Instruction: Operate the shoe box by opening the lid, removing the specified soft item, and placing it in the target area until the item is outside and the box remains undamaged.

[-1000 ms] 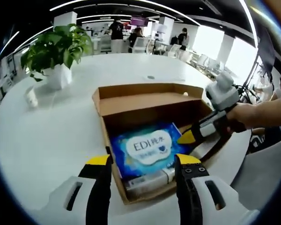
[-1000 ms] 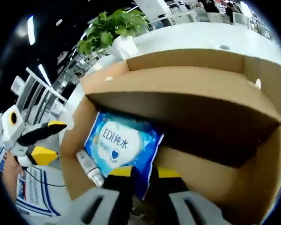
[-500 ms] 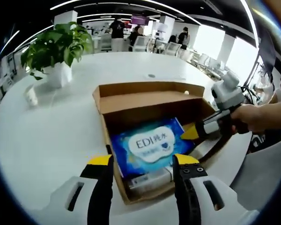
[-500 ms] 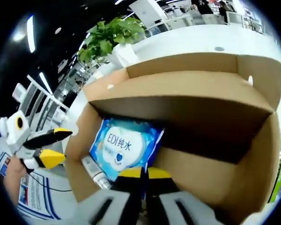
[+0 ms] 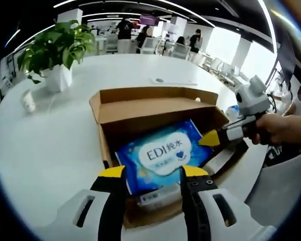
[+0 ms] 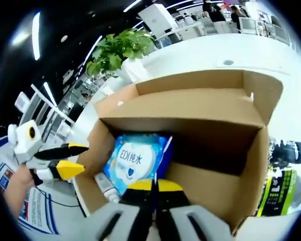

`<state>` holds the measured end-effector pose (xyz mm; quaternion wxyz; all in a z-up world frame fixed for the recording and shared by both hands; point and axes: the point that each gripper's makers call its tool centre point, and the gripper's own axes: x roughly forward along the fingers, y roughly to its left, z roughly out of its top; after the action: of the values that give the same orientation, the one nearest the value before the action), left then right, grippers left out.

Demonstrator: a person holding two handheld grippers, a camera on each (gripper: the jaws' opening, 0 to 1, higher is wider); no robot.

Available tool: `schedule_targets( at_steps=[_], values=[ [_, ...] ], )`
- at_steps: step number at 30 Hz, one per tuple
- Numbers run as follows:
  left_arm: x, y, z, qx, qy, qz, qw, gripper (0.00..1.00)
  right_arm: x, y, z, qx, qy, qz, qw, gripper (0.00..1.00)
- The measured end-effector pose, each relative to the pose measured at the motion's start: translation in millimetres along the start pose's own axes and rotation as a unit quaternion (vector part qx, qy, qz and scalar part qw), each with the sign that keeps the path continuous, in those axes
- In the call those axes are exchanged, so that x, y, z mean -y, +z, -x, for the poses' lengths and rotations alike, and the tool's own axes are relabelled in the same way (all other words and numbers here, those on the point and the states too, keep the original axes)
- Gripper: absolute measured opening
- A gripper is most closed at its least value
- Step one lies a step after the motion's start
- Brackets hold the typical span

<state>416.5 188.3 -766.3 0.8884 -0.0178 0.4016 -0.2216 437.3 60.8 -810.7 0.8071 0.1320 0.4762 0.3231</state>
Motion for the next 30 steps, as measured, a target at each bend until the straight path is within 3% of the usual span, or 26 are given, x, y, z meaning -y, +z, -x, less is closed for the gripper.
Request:
schedule_targets(
  at_steps=[9, 14, 19, 21, 30],
  values=[
    [0.5, -10.3, -20.8, -0.038, 0.001, 0.0, 0.9993, 0.38, 7.2, -1.2, 8.6, 0.005, -0.008, 0.004, 1.0, 0.0],
    [-3.9, -12.9, -31.8, -0.05, 0.011, 0.02, 0.9985, 0.37, 7.0, 0.5, 12.7, 0.008, -0.011, 0.016, 0.9998, 0.0],
    [-9.0, -13.1, -33.5, -0.065, 0.029, 0.011, 0.9974, 0.32, 11.3, 2.3, 18.6, 0.013, -0.016, 0.023, 0.9995, 0.0],
    [-7.1, -11.0, -33.9, -0.058, 0.03, 0.015, 0.9978, 0.34, 12.6, 2.8, 19.7, 0.014, -0.018, 0.025, 0.9994, 0.0],
    [2.7, -13.6, -50.0, -0.085, 0.019, 0.025, 0.9959, 0.36, 17.2, 4.1, 25.3, 0.021, -0.024, 0.023, 0.9992, 0.0]
  ],
)
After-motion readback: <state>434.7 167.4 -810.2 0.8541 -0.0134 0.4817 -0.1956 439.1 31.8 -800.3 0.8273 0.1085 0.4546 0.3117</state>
